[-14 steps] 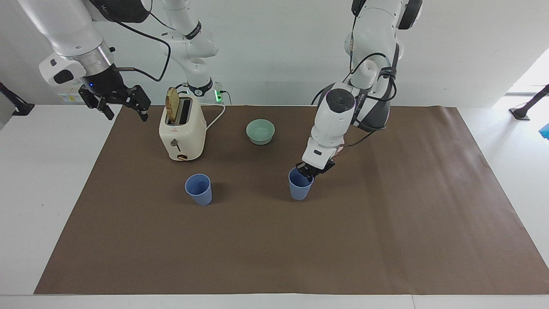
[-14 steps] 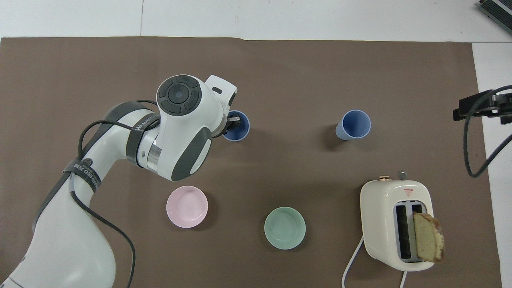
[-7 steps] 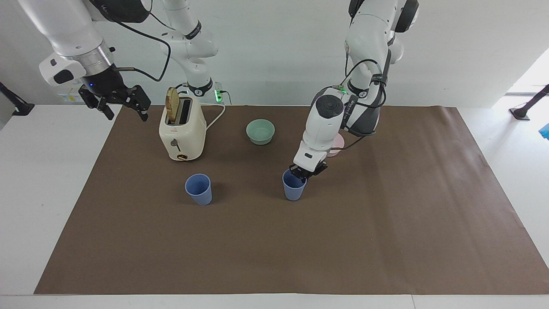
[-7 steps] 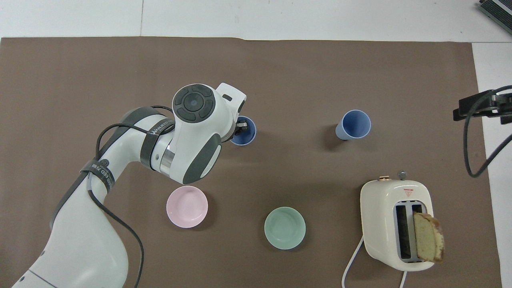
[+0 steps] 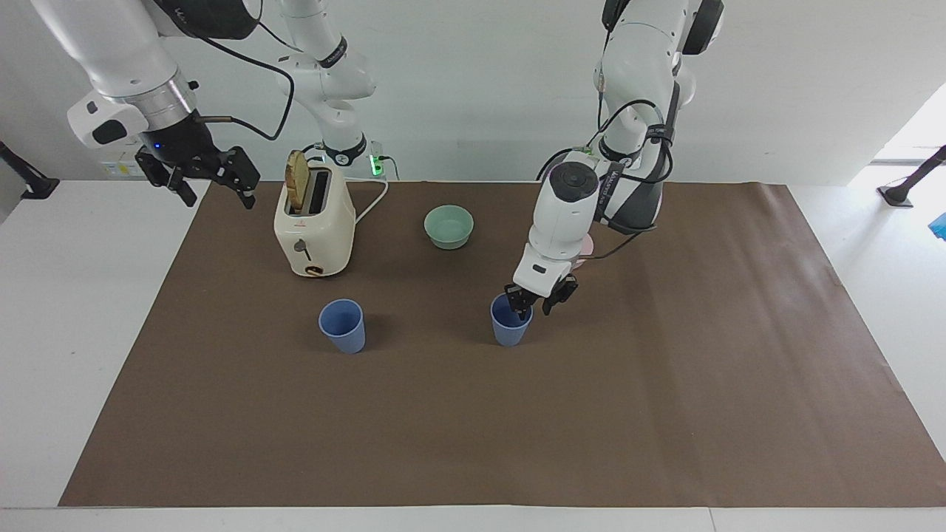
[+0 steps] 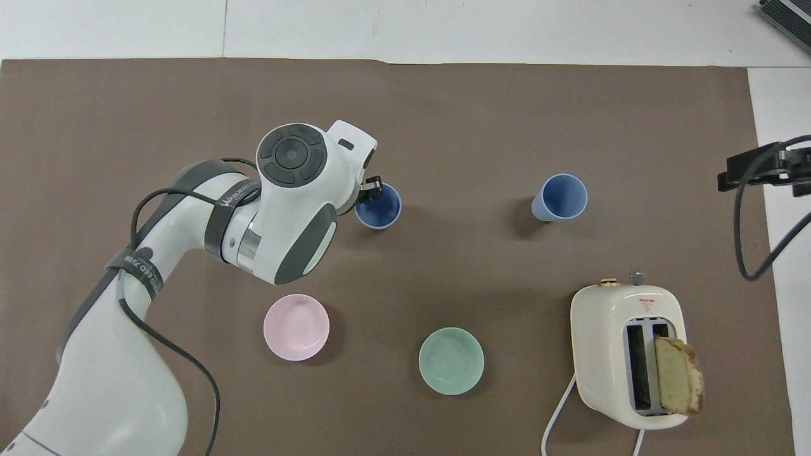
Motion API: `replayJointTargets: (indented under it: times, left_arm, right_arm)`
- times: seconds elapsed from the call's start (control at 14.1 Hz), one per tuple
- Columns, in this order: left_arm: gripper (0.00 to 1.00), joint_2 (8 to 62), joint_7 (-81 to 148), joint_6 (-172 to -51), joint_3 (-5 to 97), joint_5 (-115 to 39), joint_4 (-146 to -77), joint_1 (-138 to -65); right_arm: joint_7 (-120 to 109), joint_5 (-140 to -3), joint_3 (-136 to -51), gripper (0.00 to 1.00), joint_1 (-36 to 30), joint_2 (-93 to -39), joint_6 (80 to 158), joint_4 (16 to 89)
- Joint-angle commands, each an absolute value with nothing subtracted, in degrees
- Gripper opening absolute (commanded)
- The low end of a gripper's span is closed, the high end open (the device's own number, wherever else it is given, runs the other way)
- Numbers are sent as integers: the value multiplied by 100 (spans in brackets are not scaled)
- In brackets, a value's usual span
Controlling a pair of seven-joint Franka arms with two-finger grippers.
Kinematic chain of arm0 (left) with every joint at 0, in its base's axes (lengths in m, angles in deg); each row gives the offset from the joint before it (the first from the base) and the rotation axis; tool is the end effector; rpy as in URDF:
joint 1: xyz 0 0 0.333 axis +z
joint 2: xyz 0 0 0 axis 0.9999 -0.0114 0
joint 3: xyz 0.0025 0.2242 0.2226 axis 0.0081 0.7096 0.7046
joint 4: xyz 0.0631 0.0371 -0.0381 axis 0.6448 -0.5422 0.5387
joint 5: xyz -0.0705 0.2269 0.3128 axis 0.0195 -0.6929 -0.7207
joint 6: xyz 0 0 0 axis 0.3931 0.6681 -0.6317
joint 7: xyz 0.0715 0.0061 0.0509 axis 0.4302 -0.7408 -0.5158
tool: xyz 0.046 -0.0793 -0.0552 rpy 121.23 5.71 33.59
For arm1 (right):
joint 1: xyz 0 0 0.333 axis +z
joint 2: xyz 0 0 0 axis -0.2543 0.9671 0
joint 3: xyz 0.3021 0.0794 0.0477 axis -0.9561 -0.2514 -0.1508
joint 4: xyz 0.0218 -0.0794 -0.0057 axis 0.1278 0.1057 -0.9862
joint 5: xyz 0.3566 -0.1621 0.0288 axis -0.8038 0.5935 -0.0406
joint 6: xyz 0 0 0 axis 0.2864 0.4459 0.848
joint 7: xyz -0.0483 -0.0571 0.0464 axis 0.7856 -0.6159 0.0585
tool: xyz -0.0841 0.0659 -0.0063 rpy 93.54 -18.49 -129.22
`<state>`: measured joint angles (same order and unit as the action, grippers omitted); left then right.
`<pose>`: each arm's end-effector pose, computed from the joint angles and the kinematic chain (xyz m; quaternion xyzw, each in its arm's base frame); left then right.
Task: Stack blue cups with both arms
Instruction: 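Open the left gripper and withdraw while the right gripper reaches out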
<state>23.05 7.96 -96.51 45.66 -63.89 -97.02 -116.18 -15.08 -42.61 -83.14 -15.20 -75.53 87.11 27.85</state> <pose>0.5828 -0.3381 0.3963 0.9942 0.0931 0.0387 0.0376 0.5769 -0.0290 0.6485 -0.9990 0.0432 -0.0022 0.0098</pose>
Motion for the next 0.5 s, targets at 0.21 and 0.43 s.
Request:
replayJointTargets:
  times: [0.21, 0.43]
  left_arm:
    - [100, 3078, 1986, -8698, 4596, -6489, -9725, -11046]
    - [100, 3421, 2716, -8267, 4588, -6480, -9778, -10642]
  right_arm:
    - [-1315, -4418, -8345, 100, -1570, -8035, 9720, 3763]
    - [-1342, -4418, -8345, 100, -1552, -7949, 10152, 4056]
